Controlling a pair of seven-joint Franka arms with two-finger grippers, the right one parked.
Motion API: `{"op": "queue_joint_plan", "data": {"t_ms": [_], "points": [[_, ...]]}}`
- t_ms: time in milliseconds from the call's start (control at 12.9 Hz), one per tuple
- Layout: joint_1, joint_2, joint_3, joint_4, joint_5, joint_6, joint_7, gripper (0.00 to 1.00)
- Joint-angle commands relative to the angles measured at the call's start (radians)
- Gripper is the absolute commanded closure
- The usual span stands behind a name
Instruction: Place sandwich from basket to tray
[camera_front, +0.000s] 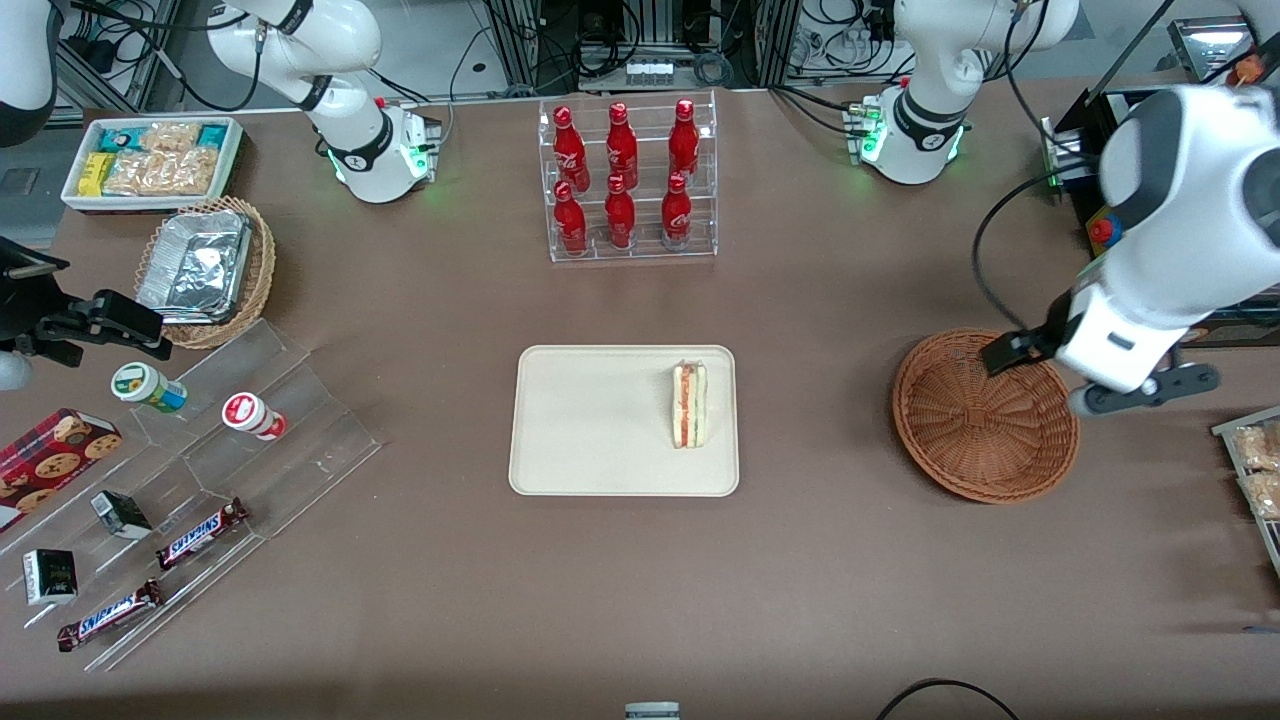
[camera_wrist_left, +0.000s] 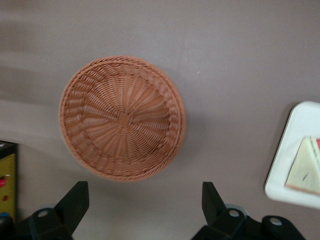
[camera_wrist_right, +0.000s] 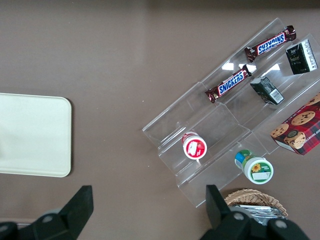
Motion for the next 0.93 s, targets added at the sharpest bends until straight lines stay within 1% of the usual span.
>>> {"op": "queue_joint_plan", "data": {"t_ms": [0,78,311,466,699,854], "points": [[0.047,-0.024,-0.020,0.066,-0.015,-0.083,0.115,0.00],[0.075,-0.047,-0.034,0.070,-0.023,-0.083,0.145,0.00],[0.090,-0.104,-0.051,0.070,-0.024,-0.090,0.141,0.00],[0.136,-0.127,-0.107,0.072,-0.009,-0.123,0.139,0.00],[0.123,-0.124,-0.110,0.090,-0.004,-0.125,0.136,0.00],[0.126,-0.128,-0.113,0.078,0.020,-0.128,0.137,0.00]]}}
